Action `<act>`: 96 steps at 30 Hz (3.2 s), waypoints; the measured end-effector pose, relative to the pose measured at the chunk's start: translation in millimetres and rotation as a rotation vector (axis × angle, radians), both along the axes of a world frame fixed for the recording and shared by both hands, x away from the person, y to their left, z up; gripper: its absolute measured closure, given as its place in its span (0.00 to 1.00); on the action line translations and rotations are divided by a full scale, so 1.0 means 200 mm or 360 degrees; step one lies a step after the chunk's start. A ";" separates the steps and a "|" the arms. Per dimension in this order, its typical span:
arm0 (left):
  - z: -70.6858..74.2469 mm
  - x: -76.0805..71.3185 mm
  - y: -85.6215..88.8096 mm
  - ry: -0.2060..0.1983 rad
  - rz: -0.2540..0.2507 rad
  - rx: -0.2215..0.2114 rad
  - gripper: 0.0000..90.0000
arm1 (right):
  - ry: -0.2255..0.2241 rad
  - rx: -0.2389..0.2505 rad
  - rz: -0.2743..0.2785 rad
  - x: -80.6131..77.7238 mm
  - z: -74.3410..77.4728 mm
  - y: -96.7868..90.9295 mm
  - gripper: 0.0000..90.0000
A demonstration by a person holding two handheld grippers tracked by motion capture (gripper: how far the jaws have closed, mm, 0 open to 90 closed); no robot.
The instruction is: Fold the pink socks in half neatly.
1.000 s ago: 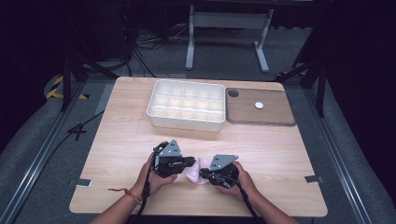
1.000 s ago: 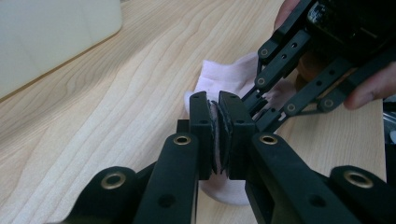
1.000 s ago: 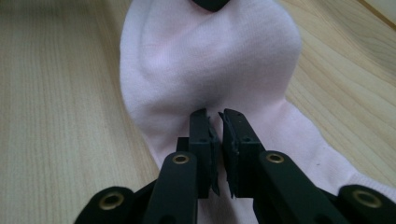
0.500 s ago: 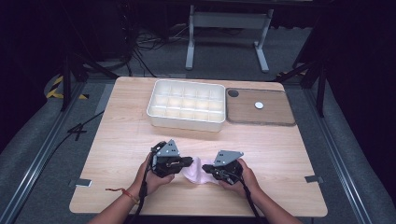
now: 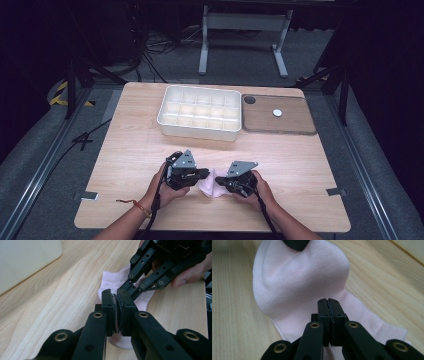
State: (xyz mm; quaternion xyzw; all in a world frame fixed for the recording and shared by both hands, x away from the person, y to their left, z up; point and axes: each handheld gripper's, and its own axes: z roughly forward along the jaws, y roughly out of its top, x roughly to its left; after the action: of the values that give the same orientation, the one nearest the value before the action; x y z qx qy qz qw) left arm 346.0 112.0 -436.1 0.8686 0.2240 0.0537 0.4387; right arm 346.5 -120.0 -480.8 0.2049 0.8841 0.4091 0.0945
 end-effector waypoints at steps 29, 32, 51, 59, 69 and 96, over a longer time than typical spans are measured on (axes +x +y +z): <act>0.04 0.02 -0.05 -0.0012 -0.0018 0.0005 0.94 | 0.0029 -0.0107 -0.0090 0.05 0.05 -0.31 0.98; 0.05 0.03 -0.08 -0.0017 -0.0038 0.0009 0.95 | 0.0032 -0.0104 -0.0091 0.05 0.05 -0.31 0.98; 0.06 0.04 -0.11 -0.0026 -0.0052 -0.0009 0.94 | 0.0042 -0.0067 -0.0152 0.08 0.05 -0.34 0.98; 0.07 0.05 -0.19 -0.0022 -0.0100 -0.0011 0.94 | 0.0053 -0.0065 -0.0132 0.09 0.04 -0.33 0.98; 0.03 0.08 -0.28 -0.0013 -0.0136 0.0012 0.94 | 0.0023 -0.0055 -0.0134 0.08 0.06 -0.35 0.96; 0.00 0.07 -0.38 -0.0026 -0.0186 0.0065 0.94 | 0.0072 -0.0080 -0.0146 0.11 0.04 -0.36 0.97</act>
State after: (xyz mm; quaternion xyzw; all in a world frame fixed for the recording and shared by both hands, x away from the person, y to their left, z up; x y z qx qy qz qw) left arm 359.5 35.6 -437.0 0.8885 0.1682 0.0398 0.4251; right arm 367.6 -191.0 -472.8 0.2519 0.8857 0.3773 0.0984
